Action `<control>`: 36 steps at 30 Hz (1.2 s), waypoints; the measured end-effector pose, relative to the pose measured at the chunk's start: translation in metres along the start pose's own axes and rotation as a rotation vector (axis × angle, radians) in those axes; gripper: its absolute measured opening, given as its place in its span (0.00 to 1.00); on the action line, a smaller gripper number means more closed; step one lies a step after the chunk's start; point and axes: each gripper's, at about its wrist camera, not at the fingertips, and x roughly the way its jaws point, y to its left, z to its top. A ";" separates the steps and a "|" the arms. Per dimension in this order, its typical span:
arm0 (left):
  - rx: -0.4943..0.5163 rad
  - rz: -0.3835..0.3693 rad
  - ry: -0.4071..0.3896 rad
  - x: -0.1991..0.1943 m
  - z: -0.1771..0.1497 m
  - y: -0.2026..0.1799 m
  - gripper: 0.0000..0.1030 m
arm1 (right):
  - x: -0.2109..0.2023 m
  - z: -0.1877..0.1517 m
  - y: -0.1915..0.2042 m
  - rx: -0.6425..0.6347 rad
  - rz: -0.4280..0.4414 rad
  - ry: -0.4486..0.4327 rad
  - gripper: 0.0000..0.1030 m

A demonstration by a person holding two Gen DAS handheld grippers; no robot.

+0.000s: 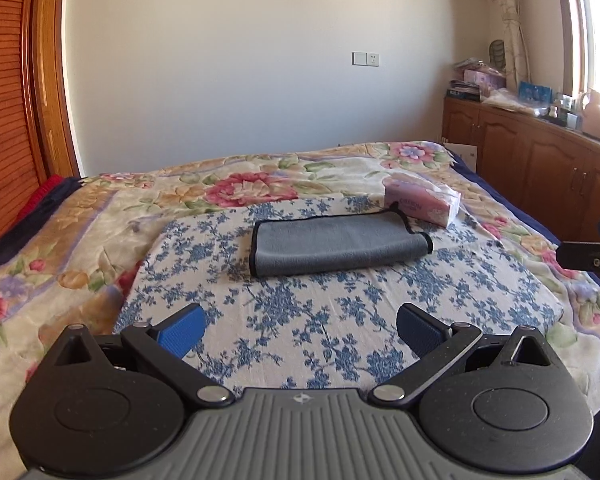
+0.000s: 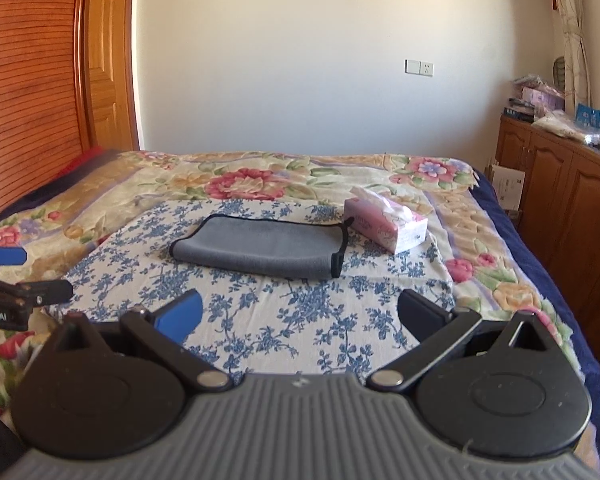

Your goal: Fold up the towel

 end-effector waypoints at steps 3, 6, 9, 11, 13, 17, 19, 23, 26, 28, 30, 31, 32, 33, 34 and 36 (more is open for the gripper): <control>0.006 0.009 0.009 0.003 -0.007 0.000 1.00 | 0.000 -0.003 0.001 0.001 -0.002 0.001 1.00; 0.013 0.020 0.010 0.004 -0.013 0.000 1.00 | 0.000 -0.009 0.003 0.004 -0.004 -0.005 1.00; 0.020 0.036 0.000 0.006 -0.018 0.002 1.00 | 0.001 -0.013 0.003 0.016 -0.002 -0.010 1.00; 0.021 0.047 -0.018 0.005 -0.022 0.003 1.00 | 0.002 -0.014 0.005 0.011 -0.007 -0.013 1.00; 0.003 0.049 -0.025 0.005 -0.025 0.005 1.00 | 0.002 -0.015 0.006 0.004 -0.008 -0.017 1.00; -0.003 0.054 -0.036 0.004 -0.028 0.007 1.00 | 0.001 -0.017 0.008 -0.011 -0.020 -0.039 1.00; 0.003 0.057 -0.050 0.002 -0.028 0.007 1.00 | 0.000 -0.019 0.009 -0.012 -0.028 -0.053 1.00; 0.011 0.067 -0.080 0.001 -0.029 0.005 1.00 | -0.003 -0.021 0.008 -0.002 -0.036 -0.088 1.00; 0.013 0.068 -0.097 0.000 -0.029 0.005 1.00 | -0.005 -0.021 0.006 0.006 -0.041 -0.111 1.00; 0.014 0.068 -0.114 -0.002 -0.029 0.005 1.00 | -0.006 -0.021 0.006 0.008 -0.046 -0.124 1.00; 0.018 0.070 -0.130 -0.004 -0.029 0.005 1.00 | -0.008 -0.021 0.006 0.004 -0.052 -0.139 1.00; 0.019 0.072 -0.137 -0.005 -0.029 0.005 1.00 | -0.008 -0.021 0.006 0.000 -0.055 -0.145 1.00; 0.019 0.073 -0.142 -0.006 -0.029 0.005 1.00 | -0.009 -0.022 0.007 -0.006 -0.060 -0.154 1.00; 0.018 0.073 -0.146 -0.006 -0.028 0.005 1.00 | -0.010 -0.021 0.008 -0.011 -0.063 -0.161 1.00; 0.017 0.074 -0.150 -0.006 -0.029 0.005 1.00 | -0.011 -0.022 0.009 -0.015 -0.066 -0.168 1.00; 0.018 0.076 -0.160 -0.008 -0.029 0.005 1.00 | -0.012 -0.022 0.009 -0.021 -0.069 -0.179 1.00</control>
